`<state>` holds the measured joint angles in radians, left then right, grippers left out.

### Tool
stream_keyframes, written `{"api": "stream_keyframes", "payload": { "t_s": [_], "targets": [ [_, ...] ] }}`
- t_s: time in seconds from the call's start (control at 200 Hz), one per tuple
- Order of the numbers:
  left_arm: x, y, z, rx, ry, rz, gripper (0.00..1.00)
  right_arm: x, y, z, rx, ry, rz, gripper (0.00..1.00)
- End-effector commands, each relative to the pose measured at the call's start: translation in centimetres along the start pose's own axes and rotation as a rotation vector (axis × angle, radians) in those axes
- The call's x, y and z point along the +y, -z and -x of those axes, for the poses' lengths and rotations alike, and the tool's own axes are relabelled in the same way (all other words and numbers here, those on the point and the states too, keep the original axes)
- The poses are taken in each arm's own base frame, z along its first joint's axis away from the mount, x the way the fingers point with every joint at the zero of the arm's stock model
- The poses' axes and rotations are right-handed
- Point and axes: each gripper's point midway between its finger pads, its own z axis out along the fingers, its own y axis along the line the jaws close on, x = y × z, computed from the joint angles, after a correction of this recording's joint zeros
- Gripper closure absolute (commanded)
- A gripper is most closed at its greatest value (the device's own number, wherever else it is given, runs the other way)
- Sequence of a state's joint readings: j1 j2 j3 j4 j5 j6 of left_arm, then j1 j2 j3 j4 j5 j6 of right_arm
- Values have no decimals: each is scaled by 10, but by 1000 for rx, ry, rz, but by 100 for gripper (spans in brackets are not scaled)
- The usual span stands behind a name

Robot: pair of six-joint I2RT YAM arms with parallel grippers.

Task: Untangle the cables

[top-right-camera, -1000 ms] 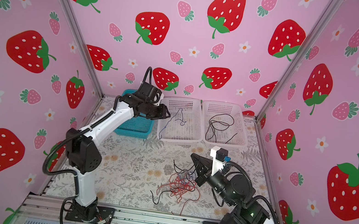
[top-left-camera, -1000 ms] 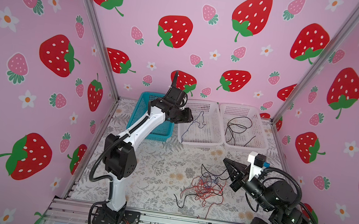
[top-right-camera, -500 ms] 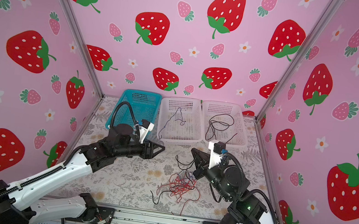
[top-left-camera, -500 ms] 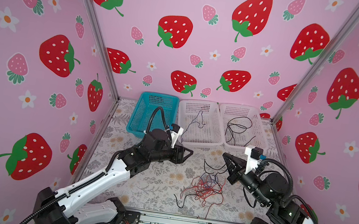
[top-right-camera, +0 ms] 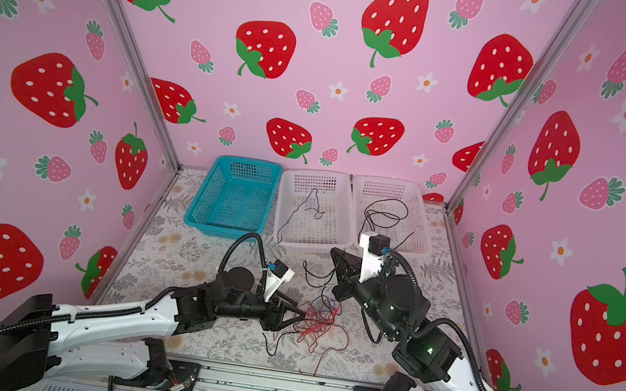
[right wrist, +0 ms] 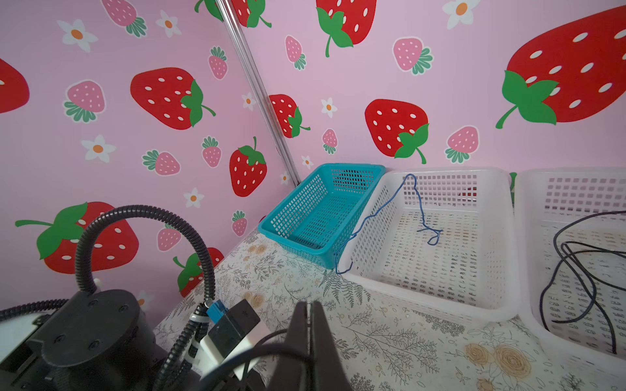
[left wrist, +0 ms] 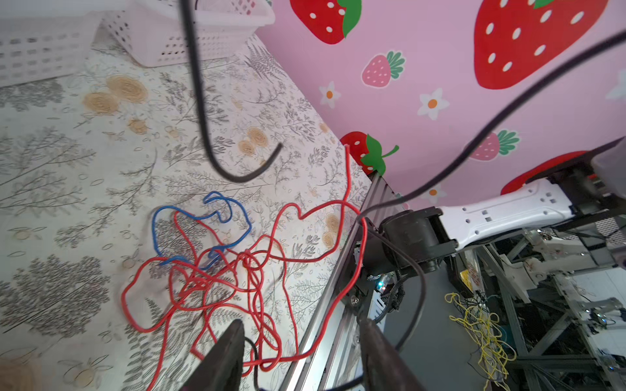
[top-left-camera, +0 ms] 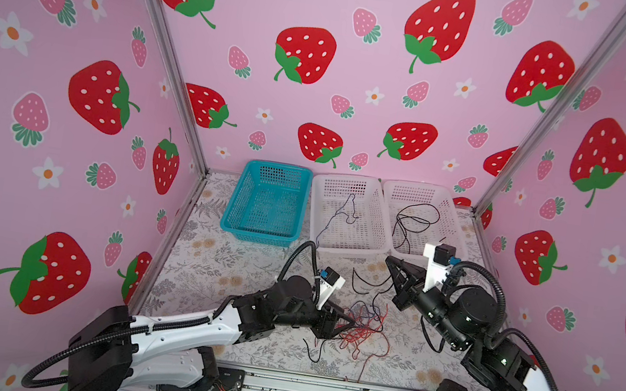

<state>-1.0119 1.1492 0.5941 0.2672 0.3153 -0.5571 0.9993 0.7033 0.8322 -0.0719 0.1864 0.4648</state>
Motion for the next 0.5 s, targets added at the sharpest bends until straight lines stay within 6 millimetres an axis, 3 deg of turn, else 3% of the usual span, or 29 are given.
{"api": "stream_keyframes", "payload": {
  "t_s": [0.0,0.215,0.495],
  "targets": [
    [-19,-8,10,-52,-36,-93,43,6,2,14,-37,-22,27,100],
    [-19,-25,-1,23,-22,-115,44,5,0,10,-27,-12,22,100],
    [-25,0,11,-48,-76,-91,40,2,-2,3,-13,0,11,100]
  ]
}}
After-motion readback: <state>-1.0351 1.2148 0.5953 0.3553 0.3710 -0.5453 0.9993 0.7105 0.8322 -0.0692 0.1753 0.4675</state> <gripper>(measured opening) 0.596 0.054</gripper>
